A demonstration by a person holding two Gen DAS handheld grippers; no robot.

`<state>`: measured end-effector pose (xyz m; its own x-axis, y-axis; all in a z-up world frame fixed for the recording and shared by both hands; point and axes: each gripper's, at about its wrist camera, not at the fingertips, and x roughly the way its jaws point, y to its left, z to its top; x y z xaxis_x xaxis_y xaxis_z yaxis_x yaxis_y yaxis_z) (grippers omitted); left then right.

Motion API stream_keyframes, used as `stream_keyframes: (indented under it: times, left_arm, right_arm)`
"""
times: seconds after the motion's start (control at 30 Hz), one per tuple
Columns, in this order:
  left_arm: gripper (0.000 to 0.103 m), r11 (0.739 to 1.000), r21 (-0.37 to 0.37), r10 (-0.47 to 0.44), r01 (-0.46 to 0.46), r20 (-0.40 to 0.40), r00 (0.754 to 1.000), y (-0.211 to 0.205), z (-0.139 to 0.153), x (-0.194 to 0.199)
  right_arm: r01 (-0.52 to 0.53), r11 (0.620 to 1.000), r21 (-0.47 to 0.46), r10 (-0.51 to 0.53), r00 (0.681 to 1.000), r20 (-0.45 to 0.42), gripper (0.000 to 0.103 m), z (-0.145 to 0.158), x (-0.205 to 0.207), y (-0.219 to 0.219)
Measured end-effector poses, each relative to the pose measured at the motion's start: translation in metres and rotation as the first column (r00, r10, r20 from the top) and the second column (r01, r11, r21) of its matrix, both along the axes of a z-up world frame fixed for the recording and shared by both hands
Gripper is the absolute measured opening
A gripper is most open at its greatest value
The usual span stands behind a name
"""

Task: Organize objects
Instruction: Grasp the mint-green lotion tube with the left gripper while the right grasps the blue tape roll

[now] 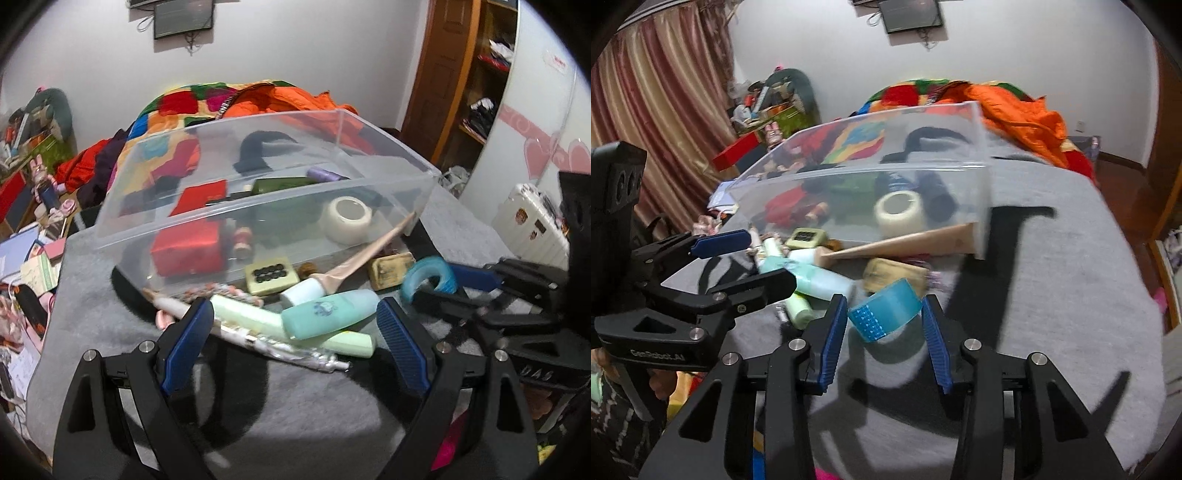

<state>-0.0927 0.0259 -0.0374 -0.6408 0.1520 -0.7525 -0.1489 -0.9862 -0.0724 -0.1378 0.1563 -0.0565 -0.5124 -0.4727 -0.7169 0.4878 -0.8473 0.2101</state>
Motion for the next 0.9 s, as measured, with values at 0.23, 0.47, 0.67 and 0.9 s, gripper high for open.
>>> stream_keyframes:
  times: [0.23,0.47,0.67,0.9]
  left_arm:
    - [0.088,0.999,0.003,-0.043,0.043,0.015,0.999,0.019,-0.008,-0.005]
    - [0.056,0.992,0.052,-0.119,0.117,0.025,0.993,0.031,-0.004,0.011]
    - [0.047,0.982,0.054,-0.182,0.18,0.043,0.982,0.044,-0.004,0.013]
    - [0.031,0.977,-0.01,-0.21,0.212,0.103,0.972,0.058,-0.018,-0.012]
  right_arm:
    - [0.095,0.995,-0.013,-0.096,0.995,-0.016,0.038,0.011,-0.007,0.036]
    - [0.114,0.993,-0.032,-0.115,0.993,-0.015,0.038,0.013,-0.01,0.045]
    - [0.104,0.994,-0.036,-0.104,0.994,-0.013,0.038,0.011,-0.008,0.045]
    - [0.096,0.994,-0.05,-0.097,0.995,-0.015,0.038,0.012,-0.006,0.046]
